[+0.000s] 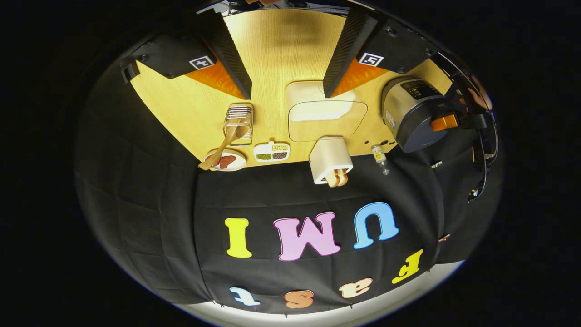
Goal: Close the left gripper, press the button to open the rice cooker; take a wooden spoon from the chopstick holder with the right hand, scoop a spoonful of rice and pour it into the rice cooker, then put the wooden spoon back into the chopstick holder.
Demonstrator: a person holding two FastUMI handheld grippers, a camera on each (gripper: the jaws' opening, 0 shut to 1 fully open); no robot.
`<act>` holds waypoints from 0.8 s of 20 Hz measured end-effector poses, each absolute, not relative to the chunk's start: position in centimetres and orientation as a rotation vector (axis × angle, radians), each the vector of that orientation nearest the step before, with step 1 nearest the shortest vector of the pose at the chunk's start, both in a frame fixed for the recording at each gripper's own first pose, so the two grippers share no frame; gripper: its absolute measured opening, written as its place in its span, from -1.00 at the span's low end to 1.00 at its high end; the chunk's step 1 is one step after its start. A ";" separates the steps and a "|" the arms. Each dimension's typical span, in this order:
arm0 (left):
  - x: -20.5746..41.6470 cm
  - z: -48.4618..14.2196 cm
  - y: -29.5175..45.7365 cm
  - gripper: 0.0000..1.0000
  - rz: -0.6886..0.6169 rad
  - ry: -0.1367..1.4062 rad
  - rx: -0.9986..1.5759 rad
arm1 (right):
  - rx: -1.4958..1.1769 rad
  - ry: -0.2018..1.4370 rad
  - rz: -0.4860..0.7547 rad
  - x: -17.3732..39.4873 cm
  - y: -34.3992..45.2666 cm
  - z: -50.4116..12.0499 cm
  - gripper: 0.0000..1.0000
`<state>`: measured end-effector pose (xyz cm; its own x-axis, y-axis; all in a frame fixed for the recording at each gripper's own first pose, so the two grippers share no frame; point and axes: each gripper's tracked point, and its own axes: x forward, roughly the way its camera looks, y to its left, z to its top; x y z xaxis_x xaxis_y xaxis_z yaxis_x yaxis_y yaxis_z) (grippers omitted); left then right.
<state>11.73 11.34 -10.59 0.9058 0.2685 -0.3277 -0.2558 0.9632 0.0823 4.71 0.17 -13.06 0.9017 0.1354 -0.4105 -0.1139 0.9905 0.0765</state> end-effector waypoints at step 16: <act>5.3 3.7 1.4 0.95 0.015 -0.007 0.068 | -0.008 0.118 0.105 4.0 -0.4 0.1 0.97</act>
<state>5.32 1.38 3.74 0.9999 0.0144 0.0074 -0.0149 0.9976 0.0679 3.95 -0.40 0.11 0.9875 0.1045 -0.1180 -0.1054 0.9944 -0.0017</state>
